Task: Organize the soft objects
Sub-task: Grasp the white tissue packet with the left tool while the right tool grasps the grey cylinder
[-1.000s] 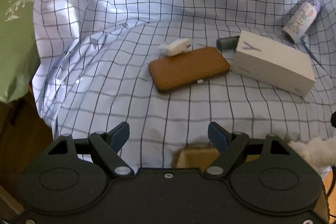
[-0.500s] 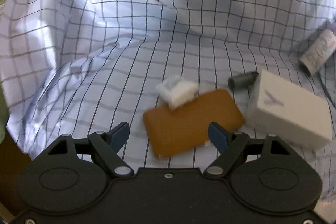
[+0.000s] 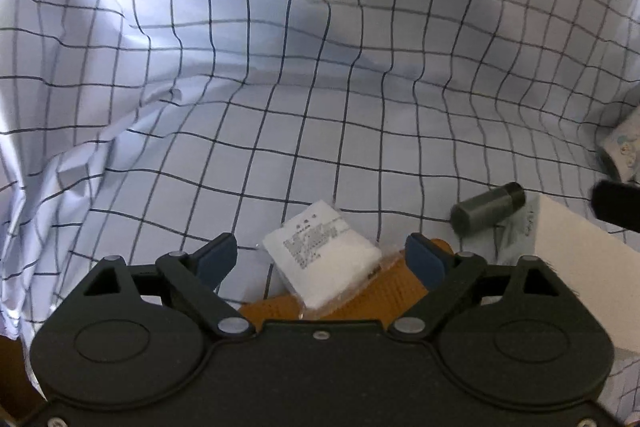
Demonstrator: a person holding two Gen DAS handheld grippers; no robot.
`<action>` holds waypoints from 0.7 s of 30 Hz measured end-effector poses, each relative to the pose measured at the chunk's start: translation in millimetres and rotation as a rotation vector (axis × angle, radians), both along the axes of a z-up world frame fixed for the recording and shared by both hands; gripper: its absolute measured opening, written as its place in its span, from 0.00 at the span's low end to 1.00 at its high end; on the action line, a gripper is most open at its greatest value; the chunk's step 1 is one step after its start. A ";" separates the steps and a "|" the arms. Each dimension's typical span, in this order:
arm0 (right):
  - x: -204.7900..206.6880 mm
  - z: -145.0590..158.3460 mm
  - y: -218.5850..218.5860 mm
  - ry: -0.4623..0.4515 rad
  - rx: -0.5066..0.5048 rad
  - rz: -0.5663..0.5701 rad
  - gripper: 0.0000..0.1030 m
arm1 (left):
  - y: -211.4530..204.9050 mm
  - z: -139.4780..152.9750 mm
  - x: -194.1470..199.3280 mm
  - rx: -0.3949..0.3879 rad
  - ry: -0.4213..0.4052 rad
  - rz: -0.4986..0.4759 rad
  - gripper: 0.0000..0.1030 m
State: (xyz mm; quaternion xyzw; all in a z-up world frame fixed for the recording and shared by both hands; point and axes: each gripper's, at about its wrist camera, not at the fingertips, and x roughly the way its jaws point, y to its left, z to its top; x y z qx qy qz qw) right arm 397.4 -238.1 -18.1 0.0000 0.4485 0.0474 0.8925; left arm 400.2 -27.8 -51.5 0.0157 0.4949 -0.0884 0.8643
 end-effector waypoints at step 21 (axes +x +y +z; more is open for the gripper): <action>62.4 -68.6 45.8 0.160 -0.138 0.161 0.91 | 12.5 -16.1 26.1 -0.032 -0.017 0.025 0.54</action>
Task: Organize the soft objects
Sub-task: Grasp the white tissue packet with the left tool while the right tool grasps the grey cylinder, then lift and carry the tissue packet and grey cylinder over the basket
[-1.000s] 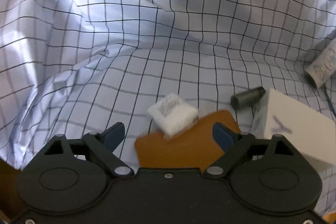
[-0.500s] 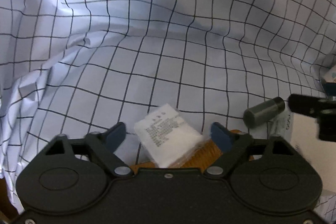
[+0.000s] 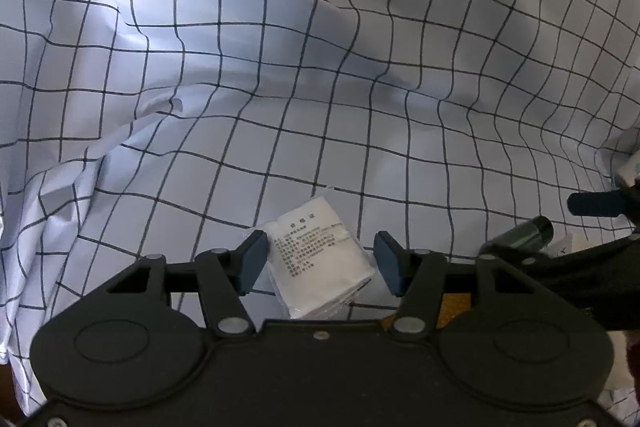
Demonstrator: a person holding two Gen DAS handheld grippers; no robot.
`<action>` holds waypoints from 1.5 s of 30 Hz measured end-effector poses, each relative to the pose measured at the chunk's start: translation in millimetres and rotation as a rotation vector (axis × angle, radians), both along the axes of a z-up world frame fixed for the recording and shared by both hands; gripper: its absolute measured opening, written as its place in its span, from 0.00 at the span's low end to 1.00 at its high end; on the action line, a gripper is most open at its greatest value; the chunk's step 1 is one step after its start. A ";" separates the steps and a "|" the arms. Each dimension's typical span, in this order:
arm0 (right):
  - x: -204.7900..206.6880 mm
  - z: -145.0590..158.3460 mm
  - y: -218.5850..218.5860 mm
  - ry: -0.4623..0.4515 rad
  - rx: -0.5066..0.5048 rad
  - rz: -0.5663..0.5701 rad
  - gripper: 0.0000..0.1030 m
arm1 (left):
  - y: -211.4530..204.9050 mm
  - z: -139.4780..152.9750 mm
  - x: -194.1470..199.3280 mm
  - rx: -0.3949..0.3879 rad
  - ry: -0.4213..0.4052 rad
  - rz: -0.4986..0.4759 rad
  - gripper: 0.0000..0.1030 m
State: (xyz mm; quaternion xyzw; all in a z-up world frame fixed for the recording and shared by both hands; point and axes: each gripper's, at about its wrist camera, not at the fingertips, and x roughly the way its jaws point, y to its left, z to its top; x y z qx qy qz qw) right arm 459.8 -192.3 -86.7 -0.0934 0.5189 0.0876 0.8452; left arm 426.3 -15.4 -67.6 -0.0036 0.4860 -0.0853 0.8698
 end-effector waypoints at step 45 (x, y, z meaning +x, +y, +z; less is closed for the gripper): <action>-440.0 146.7 -51.8 -0.547 0.390 -0.333 0.67 | -3.8 91.0 -311.1 -0.057 -0.222 -0.132 0.54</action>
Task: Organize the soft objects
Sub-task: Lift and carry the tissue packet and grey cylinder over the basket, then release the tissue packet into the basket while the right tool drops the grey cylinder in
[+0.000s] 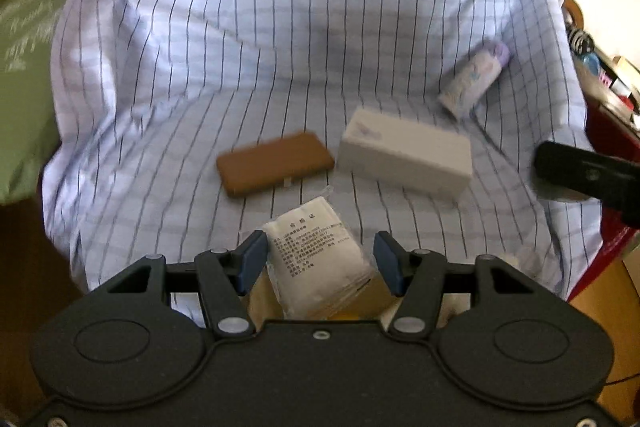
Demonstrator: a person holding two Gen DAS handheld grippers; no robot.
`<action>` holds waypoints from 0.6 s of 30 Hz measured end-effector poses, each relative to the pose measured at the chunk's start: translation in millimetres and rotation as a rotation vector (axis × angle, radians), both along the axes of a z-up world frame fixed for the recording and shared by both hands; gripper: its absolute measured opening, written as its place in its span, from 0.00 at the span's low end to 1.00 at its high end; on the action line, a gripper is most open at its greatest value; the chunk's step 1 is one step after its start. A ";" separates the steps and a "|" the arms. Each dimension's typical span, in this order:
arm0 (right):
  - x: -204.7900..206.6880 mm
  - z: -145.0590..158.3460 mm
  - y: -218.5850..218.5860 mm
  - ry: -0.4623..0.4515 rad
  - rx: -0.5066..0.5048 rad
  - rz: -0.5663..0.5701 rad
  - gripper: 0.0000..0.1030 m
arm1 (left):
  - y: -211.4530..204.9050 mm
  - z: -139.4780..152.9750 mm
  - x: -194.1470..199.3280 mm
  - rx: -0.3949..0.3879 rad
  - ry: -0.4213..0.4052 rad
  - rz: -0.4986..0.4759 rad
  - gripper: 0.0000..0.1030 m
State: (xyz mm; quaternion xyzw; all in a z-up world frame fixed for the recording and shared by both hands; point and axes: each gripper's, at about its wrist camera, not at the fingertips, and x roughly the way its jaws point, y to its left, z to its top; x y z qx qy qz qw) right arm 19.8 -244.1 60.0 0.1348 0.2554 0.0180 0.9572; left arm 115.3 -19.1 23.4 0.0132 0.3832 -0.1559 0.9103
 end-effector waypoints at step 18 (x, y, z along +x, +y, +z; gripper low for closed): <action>-61.7 -18.6 11.5 0.055 -0.010 -0.072 0.67 | 2.9 -33.9 -57.9 0.027 0.048 0.079 0.64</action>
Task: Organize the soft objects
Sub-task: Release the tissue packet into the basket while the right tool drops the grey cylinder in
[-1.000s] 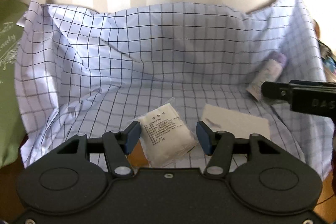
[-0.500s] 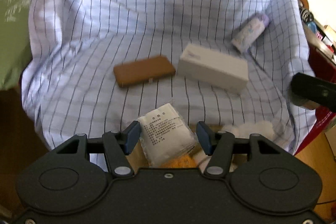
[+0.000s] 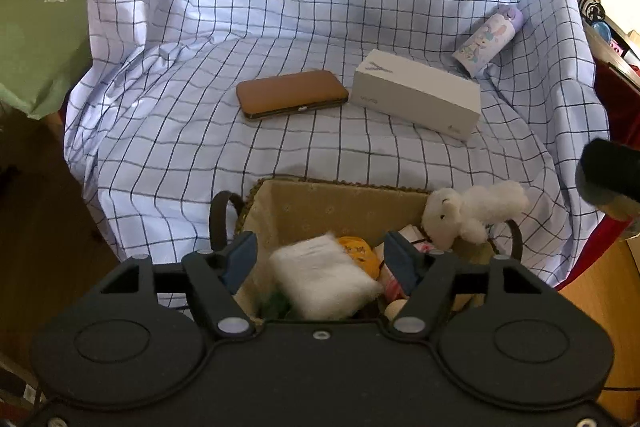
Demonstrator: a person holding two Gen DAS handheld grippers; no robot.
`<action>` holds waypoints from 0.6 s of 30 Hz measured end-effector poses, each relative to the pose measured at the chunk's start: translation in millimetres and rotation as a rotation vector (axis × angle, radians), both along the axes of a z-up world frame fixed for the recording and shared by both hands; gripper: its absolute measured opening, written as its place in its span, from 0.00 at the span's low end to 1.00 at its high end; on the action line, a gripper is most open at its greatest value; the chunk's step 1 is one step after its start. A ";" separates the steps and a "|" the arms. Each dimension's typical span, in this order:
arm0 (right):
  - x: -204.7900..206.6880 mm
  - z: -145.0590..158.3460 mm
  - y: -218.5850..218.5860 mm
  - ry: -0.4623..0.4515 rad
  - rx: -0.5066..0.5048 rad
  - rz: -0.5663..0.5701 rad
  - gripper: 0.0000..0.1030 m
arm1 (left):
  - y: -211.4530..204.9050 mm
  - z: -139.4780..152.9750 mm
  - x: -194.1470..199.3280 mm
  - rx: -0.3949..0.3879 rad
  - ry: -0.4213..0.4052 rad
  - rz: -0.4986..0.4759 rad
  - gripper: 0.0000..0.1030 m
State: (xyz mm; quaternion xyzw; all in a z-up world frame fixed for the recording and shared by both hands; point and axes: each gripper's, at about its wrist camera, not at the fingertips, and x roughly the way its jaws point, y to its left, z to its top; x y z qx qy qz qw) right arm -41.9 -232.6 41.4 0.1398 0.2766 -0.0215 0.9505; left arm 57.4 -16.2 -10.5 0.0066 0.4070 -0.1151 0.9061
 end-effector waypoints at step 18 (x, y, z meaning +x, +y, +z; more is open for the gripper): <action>18.0 -36.6 24.7 0.132 -0.051 0.066 0.68 | 15.4 -7.2 -22.4 0.057 -0.052 0.153 0.77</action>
